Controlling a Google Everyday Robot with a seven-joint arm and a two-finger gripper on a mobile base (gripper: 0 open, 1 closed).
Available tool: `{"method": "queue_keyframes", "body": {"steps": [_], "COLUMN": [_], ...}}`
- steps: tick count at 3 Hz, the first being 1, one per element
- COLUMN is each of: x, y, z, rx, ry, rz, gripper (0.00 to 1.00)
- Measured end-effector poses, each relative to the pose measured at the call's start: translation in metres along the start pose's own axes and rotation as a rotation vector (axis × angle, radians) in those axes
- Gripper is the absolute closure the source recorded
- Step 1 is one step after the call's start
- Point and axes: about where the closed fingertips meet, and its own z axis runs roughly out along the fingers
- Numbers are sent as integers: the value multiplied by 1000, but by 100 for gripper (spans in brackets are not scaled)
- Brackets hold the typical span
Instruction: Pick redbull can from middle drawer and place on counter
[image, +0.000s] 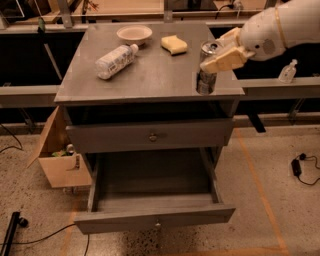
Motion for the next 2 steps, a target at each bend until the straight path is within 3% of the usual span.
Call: {"method": "queue_keyframes", "body": {"steps": [1, 2], "x": [-21, -27], "y": [-38, -73], "z": [11, 39], "rx": [11, 19], "ry": [10, 11], "rz": [-7, 0], "gripper": [100, 100]}}
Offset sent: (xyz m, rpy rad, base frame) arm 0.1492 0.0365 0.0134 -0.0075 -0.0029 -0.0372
